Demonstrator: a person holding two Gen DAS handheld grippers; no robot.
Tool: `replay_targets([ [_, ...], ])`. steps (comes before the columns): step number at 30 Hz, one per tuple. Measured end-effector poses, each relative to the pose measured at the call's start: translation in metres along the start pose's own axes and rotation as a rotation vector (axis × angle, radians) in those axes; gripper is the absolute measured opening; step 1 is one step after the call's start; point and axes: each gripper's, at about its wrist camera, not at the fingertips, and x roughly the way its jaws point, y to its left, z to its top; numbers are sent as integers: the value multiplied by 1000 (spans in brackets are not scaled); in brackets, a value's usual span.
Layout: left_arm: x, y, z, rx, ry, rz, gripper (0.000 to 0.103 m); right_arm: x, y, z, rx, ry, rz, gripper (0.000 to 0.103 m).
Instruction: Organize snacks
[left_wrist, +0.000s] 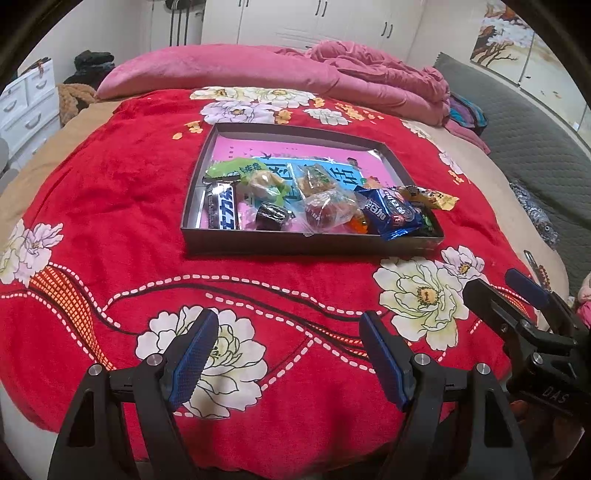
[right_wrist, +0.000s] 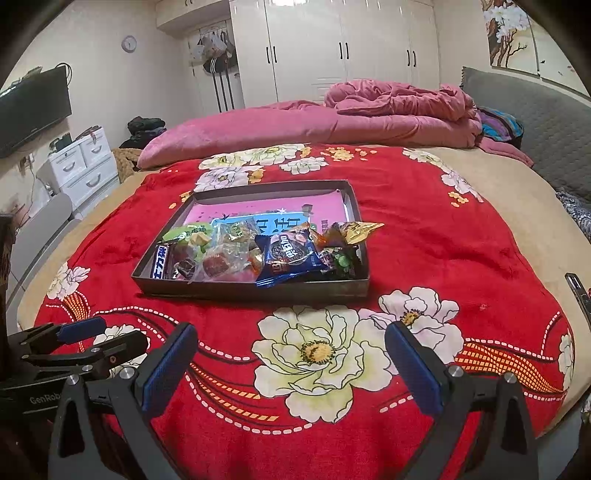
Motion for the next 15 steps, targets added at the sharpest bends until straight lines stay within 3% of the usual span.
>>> replay_targets([
  [15,-4,1,0,-3,-12,12,80,0,-1,0,2,-2,-2,102],
])
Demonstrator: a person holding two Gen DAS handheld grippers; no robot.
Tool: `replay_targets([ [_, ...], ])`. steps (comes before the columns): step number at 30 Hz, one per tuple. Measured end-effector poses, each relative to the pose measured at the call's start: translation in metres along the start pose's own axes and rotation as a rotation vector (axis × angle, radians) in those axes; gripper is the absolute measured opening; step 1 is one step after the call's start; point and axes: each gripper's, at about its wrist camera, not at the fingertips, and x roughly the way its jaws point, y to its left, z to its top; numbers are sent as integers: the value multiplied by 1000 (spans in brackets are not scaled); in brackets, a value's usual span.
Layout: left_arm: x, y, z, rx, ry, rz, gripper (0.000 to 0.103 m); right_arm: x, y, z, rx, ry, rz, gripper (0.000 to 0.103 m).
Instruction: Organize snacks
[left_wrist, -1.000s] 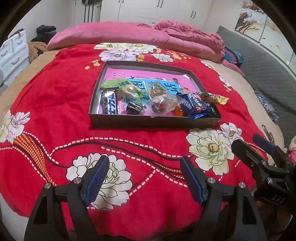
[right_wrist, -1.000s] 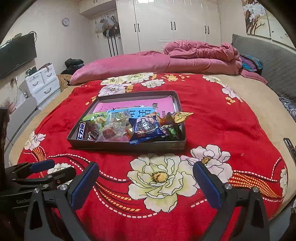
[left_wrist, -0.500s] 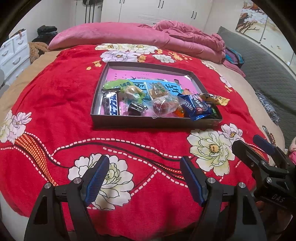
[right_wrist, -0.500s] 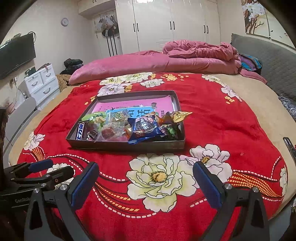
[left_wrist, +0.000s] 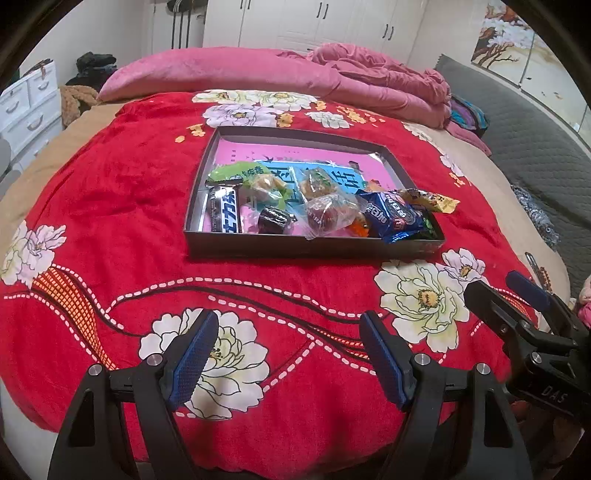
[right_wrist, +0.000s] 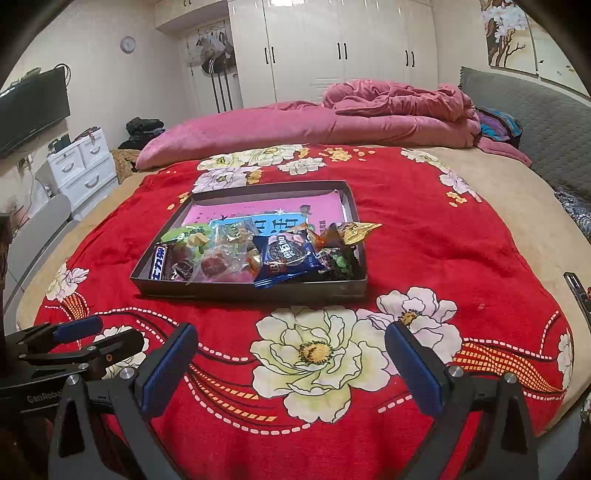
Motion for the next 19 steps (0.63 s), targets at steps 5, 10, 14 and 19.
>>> replay_targets([
  [5,0,0,1,0,-4,14,80,0,-1,0,-2,2,-2,102],
  [10,-1,-1,2,5,-14,54,80,0,-2,0,-2,2,-2,102],
  [14,-6,-1,3,9,-47,111,80,-2,-3,0,2,-4,-4,102],
  [19,-12,9,9,-31,-84,77,80,-1,-7,4,16,-23,-6,102],
])
